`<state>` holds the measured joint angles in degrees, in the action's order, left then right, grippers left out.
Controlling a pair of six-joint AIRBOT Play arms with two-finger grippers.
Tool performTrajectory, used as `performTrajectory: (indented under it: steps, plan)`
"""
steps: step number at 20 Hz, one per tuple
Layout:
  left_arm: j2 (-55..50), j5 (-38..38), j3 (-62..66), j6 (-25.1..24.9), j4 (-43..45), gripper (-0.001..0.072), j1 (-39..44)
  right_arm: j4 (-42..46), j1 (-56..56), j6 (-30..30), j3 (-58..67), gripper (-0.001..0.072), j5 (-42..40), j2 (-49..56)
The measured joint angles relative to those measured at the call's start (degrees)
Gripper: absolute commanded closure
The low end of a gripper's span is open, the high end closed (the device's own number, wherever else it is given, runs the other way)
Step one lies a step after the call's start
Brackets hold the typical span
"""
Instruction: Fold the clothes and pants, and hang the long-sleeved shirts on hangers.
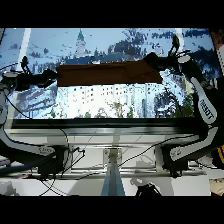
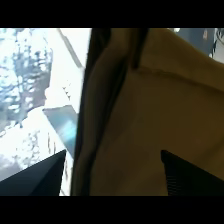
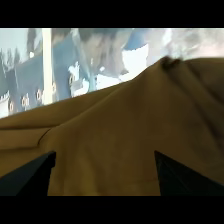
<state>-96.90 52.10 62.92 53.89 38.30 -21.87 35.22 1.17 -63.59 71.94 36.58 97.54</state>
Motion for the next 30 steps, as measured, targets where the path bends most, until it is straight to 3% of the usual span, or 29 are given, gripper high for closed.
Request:
performTrajectory:
  steps: [2, 3, 4, 5, 6, 7, 12, 19, 24, 30]
  plan:
    - [-0.76, -2.08, 0.02, 0.28, -0.04, 0.0428, 1.99, 1.25, -1.99, 0.15, 0.35, 0.0025, 0.81, -0.02]
    - [-1.07, -3.26, 0.07, 0.5, -0.66, 0.0615, 2.93, 2.19, -3.04, 0.17, 0.7, 0.0102, 1.03, 0.0]
    - [-1.29, -4.24, 0.28, 0.72, -1.29, 0.0694, 3.74, 3.13, -4.2, 0.2, 1.25, 0.0207, 1.09, 0.0]
    - [-1.33, -4.59, 0.83, 0.15, -1.79, 0.0694, 4.52, 4.24, -5.42, 0.22, 1.95, 0.0337, 1.18, 0.0]
    - [-1.38, -4.92, 1.49, -0.17, -2.78, 0.0694, 5.07, 4.98, -6.58, 0.22, 2.73, 0.0494, 1.27, 0.0]
    - [-1.22, -4.9, 2.4, -0.63, -3.52, 0.0695, 5.46, 5.73, -7.82, 0.22, 3.58, 0.0707, 1.44, 0.0]
    - [4.24, 3.26, 7.93, -1.55, -1.36, 0.0695, 6.05, 9.84, -15.39, 0.17, 8.26, 0.0701, 1.49, 0.04]
    - [25.16, 17.14, 10.12, 1.14, 3.76, 0.0694, 5.35, 12.37, -29.86, -6.86, 12.13, 0.0701, 0.42, 1.99]
    - [36.63, 20.02, 10.32, 1.84, 4.59, 0.0694, 5.29, 12.66, -42.12, -14.03, 19.28, 0.0701, -2.03, 7.15]
    - [40.09, 20.76, 10.34, 2.32, 5.05, 0.0693, 5.46, 13.66, -49.33, -20.13, 27.17, 0.07, -0.96, 11.65]
